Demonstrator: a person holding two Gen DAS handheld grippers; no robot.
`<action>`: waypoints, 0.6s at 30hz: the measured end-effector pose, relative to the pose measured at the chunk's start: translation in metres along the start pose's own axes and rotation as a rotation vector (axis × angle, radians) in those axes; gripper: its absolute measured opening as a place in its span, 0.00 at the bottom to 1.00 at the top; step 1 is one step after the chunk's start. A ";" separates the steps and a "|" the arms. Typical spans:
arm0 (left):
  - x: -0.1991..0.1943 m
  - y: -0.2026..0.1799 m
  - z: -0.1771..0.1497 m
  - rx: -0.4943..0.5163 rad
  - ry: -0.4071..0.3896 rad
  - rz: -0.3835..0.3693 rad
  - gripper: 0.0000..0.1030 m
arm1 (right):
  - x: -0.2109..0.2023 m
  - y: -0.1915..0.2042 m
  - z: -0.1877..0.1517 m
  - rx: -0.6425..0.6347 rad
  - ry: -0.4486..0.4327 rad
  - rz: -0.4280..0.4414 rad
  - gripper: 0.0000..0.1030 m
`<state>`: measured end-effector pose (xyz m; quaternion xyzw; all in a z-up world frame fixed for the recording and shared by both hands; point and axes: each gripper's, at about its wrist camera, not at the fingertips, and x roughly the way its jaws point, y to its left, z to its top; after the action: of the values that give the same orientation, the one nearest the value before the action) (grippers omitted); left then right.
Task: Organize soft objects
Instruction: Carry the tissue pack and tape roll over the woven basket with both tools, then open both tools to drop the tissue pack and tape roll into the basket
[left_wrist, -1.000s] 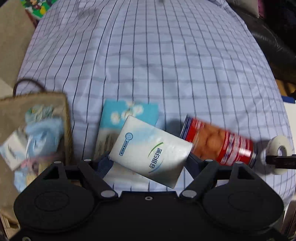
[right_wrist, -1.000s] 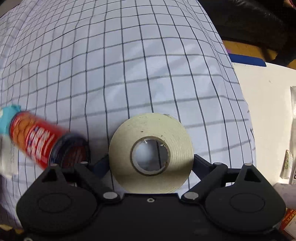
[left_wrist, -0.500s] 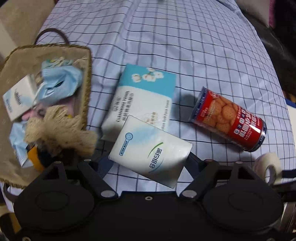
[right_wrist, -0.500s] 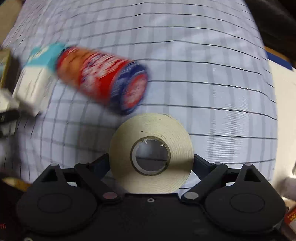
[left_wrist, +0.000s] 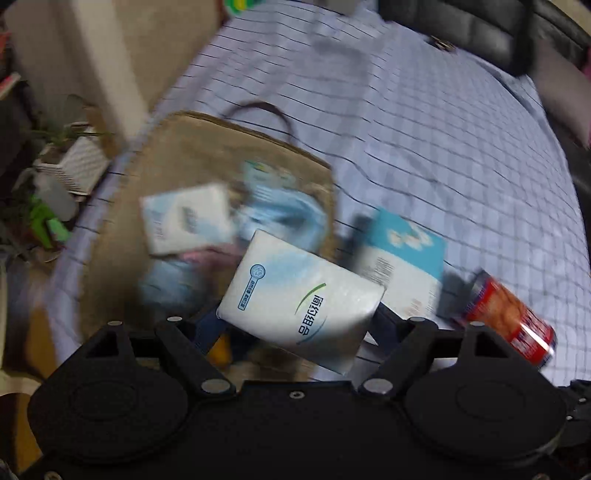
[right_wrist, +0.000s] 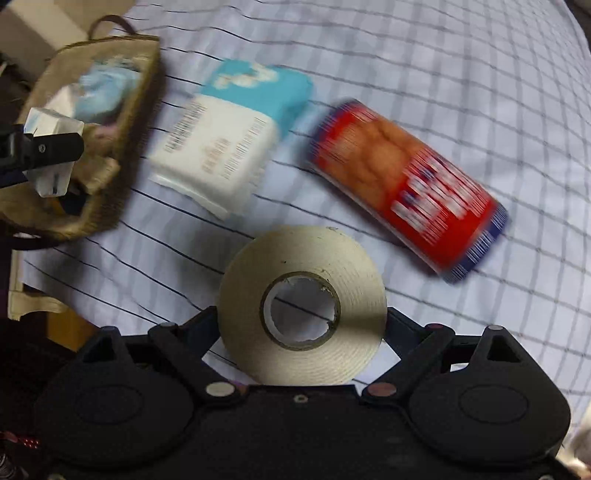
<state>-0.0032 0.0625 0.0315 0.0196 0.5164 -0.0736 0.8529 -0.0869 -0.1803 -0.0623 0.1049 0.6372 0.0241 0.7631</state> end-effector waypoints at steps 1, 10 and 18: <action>-0.003 0.008 0.003 -0.010 -0.010 0.014 0.75 | -0.001 0.005 0.005 -0.005 -0.006 0.009 0.90; 0.007 0.056 -0.002 -0.081 -0.027 0.131 0.75 | -0.014 0.044 0.037 -0.072 -0.086 0.041 0.91; 0.025 0.061 -0.010 -0.079 0.045 0.105 0.76 | -0.037 0.087 0.091 -0.109 -0.175 0.052 0.91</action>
<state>0.0079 0.1211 0.0025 0.0146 0.5361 -0.0078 0.8440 0.0032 -0.1137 0.0052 0.0815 0.5630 0.0693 0.8195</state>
